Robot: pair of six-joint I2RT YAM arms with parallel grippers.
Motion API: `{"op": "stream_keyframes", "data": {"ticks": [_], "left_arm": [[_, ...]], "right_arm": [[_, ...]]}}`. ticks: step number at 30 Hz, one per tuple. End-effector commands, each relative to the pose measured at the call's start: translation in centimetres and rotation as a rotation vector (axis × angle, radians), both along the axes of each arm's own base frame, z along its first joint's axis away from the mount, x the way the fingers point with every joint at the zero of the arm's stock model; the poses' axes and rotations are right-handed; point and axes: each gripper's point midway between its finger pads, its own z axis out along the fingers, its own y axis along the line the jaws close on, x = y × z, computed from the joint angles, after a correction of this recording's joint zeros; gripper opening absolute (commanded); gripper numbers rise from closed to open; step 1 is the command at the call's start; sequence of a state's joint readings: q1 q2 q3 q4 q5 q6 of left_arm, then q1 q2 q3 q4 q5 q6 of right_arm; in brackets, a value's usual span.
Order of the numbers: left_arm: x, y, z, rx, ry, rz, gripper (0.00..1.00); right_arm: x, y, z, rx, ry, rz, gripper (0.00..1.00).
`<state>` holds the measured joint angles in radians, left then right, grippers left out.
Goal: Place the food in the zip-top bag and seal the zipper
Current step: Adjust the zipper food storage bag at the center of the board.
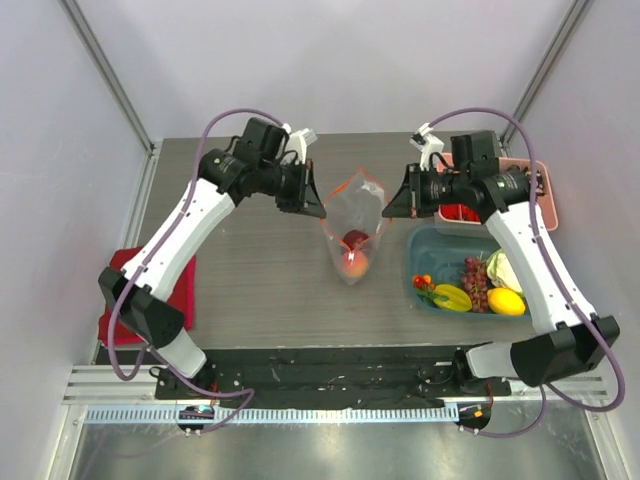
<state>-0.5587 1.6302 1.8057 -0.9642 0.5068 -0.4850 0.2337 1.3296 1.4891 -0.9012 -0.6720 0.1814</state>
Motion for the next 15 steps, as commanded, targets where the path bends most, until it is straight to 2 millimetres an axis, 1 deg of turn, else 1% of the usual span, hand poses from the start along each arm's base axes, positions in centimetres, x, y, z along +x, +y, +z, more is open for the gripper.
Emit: {"op": "stream_keyframes", "data": {"ticks": [1, 2, 3, 4, 5, 6, 7, 8, 9, 10, 11, 12, 13, 14, 15], "left_arm": [[-0.7, 1.5, -5.5, 0.194, 0.091, -0.049, 0.0], [-0.4, 1.4, -6.8, 0.214, 0.091, -0.063, 0.0], [-0.3, 1.4, -7.8, 0.236, 0.093, -0.068, 0.0], [0.2, 1.9, -8.7, 0.269, 0.093, -0.053, 0.0], [0.1, 2.0, -9.1, 0.276, 0.122, -0.067, 0.0], [0.0, 2.0, -8.8, 0.264, 0.124, -0.079, 0.0], [0.1, 2.1, -8.4, 0.247, 0.122, -0.07, 0.0], [0.3, 1.8, -7.8, 0.215, 0.1, -0.065, 0.0], [0.0, 1.5, -6.3, 0.162, 0.073, -0.064, 0.0], [-0.1, 1.2, -5.3, 0.126, 0.049, -0.065, 0.0], [-0.1, 0.3, -4.3, 0.065, 0.021, -0.078, 0.0], [-0.4, 0.0, -2.9, 0.026, 0.0, -0.067, 0.0], [-0.4, -0.5, -2.3, 0.003, -0.022, -0.076, 0.0], [-0.9, -1.0, -1.8, -0.007, -0.032, -0.093, 0.0], [-1.0, -1.3, -1.9, -0.004, -0.027, -0.101, 0.0]], "right_arm": [[1.4, 0.1, -4.6, -0.07, 0.106, 0.049, 0.01], [2.0, -0.3, -5.1, -0.091, 0.101, 0.034, 0.01], [2.6, -0.2, -5.2, -0.096, 0.082, 0.035, 0.01], [2.8, -0.2, -5.3, -0.1, 0.075, 0.04, 0.01], [3.3, -0.2, -5.6, -0.105, 0.082, 0.035, 0.01], [3.3, -0.1, -5.5, -0.105, 0.081, 0.047, 0.01], [3.3, 0.1, -4.6, -0.096, 0.058, 0.061, 0.01], [3.3, 0.1, -4.0, -0.092, 0.043, 0.063, 0.01], [3.2, 0.1, -3.6, -0.089, 0.029, 0.068, 0.01], [3.2, 0.0, -3.2, -0.095, 0.006, 0.076, 0.01], [3.2, -0.1, -3.0, -0.1, -0.003, 0.073, 0.01], [3.2, -0.6, -2.9, -0.121, -0.007, 0.06, 0.07], [3.1, -1.0, -2.8, -0.131, -0.009, 0.057, 0.17], [3.1, -1.5, -2.8, -0.15, -0.026, 0.065, 0.27], [2.9, -2.3, -2.4, -0.165, -0.027, 0.055, 0.5]]}}
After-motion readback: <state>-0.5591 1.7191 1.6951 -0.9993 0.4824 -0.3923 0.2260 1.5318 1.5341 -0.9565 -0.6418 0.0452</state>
